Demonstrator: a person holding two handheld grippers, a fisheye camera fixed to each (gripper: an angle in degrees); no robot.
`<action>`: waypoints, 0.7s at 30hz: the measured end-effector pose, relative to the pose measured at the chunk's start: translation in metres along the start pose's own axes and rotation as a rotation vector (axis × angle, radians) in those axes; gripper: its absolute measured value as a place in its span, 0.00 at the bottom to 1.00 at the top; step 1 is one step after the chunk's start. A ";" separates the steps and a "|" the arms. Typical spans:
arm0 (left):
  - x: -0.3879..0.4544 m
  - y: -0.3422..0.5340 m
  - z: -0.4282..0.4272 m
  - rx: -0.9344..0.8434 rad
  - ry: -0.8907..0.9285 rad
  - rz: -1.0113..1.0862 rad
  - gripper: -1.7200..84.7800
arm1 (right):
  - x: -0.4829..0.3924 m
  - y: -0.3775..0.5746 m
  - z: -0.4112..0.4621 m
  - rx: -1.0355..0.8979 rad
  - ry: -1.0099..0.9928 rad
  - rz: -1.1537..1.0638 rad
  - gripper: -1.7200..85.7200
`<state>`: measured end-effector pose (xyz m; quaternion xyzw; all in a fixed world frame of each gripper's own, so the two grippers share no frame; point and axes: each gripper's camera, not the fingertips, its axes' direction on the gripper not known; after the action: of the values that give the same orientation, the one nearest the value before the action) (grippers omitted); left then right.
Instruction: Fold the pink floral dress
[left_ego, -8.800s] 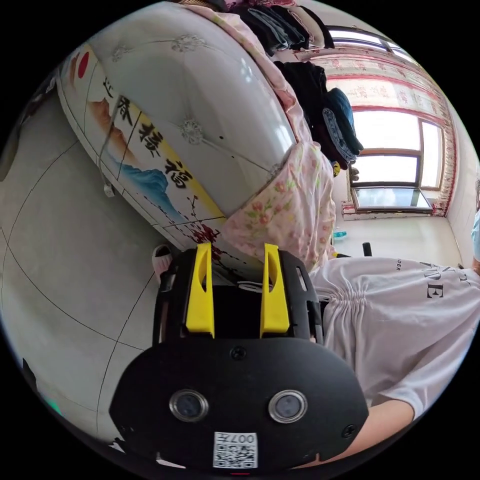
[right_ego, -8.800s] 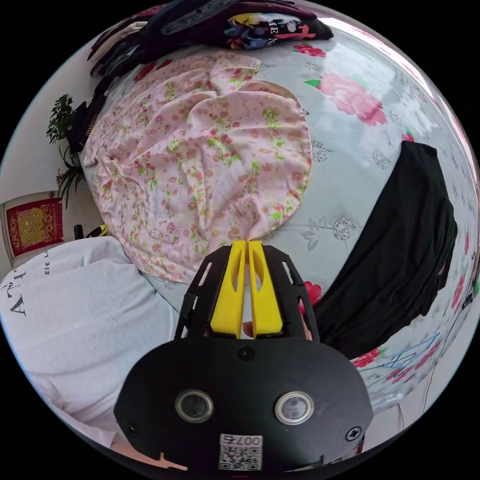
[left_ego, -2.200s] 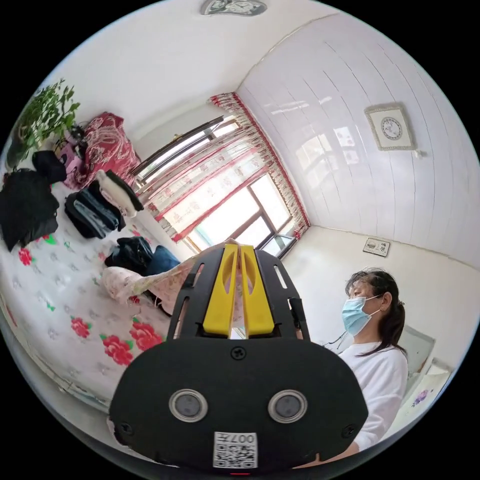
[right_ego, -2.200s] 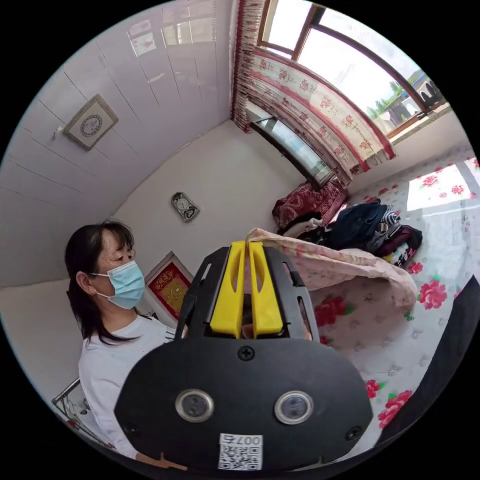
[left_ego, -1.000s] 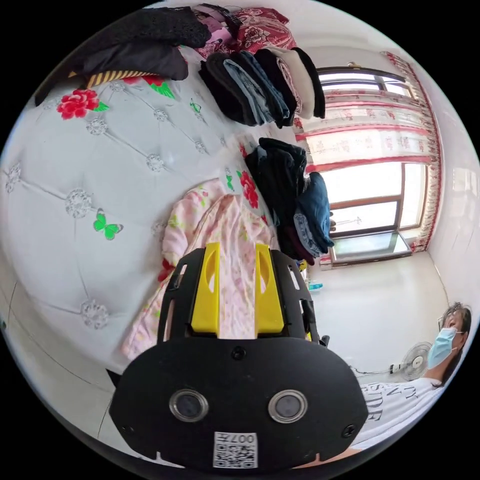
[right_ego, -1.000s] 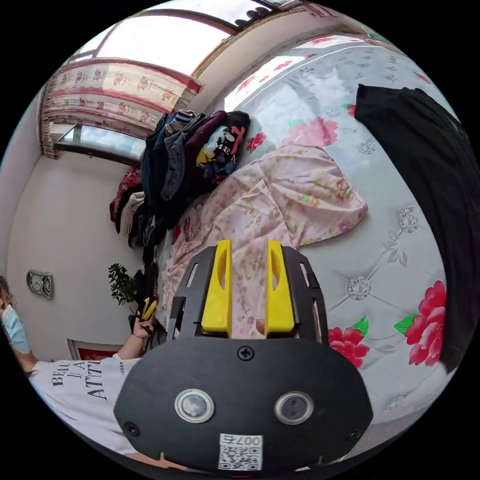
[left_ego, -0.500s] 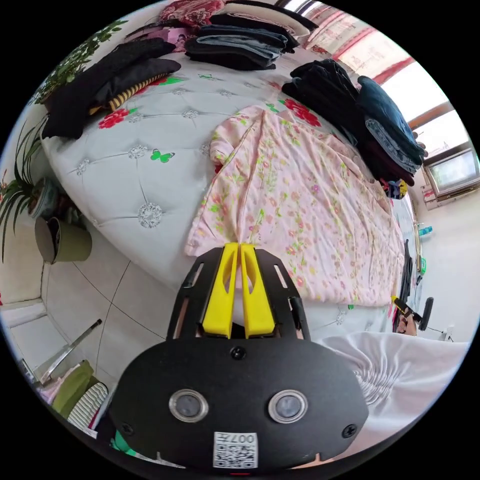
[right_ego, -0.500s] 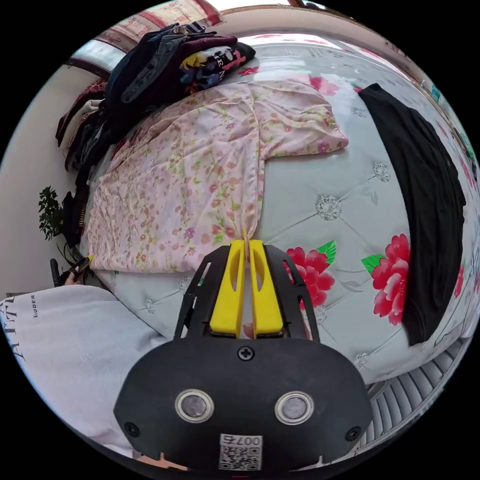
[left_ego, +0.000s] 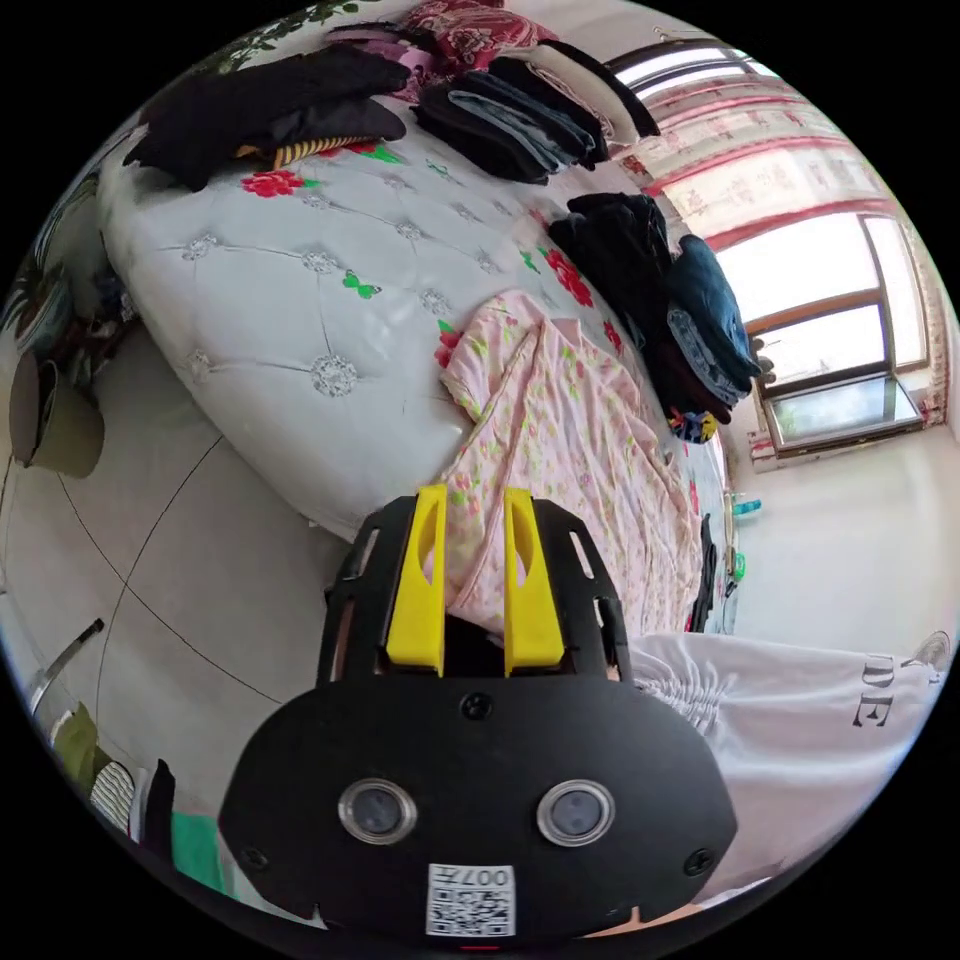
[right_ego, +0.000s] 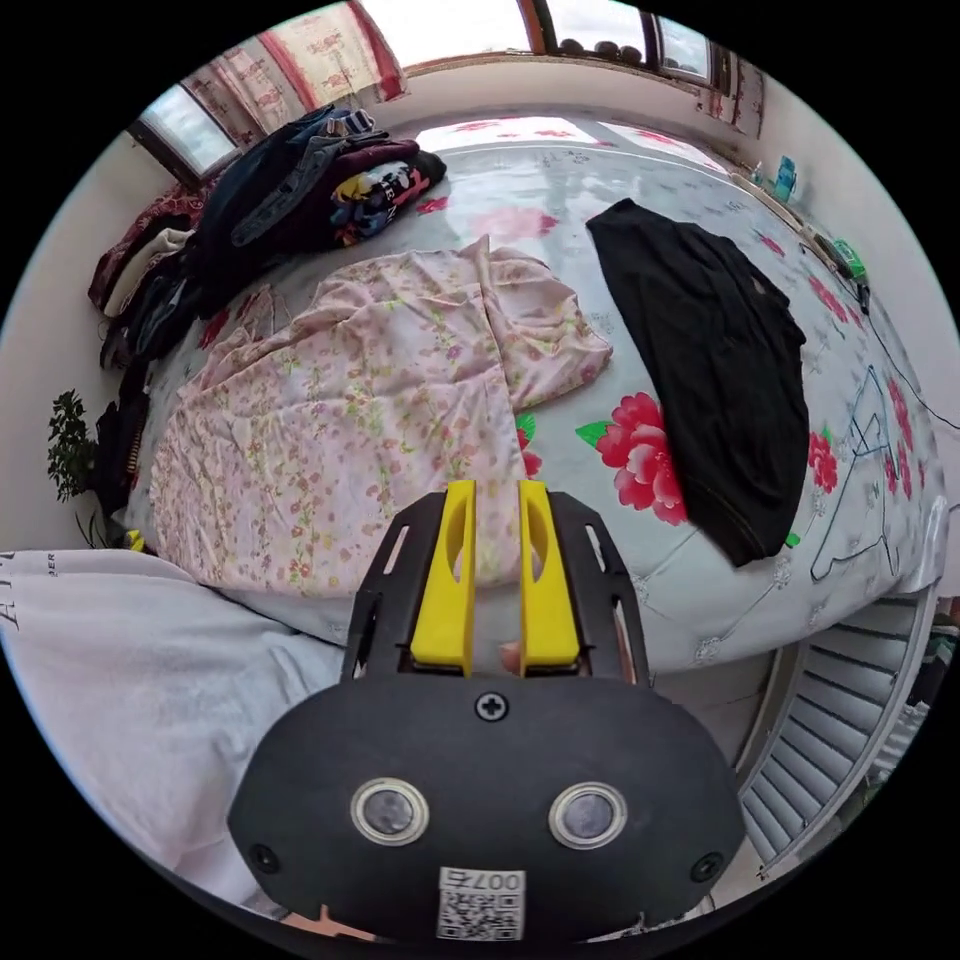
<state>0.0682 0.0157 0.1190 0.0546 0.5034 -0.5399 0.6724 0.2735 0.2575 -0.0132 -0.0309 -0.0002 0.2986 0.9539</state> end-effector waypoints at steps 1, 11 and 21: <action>-0.006 -0.016 -0.001 0.012 -0.006 -0.001 0.13 | -0.018 -0.011 0.004 0.025 -0.032 -0.054 0.06; -0.017 -0.124 0.050 -0.044 -0.069 0.072 0.12 | -0.265 -0.119 0.116 0.029 -0.271 -0.572 0.10; -0.055 -0.079 -0.006 0.274 0.031 -0.018 0.01 | -0.458 -0.150 0.291 -0.175 -0.128 -0.864 0.11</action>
<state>0.0075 0.0239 0.1943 0.1496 0.4356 -0.6086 0.6461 -0.0230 -0.1095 0.2948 -0.0901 -0.0974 -0.1270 0.9830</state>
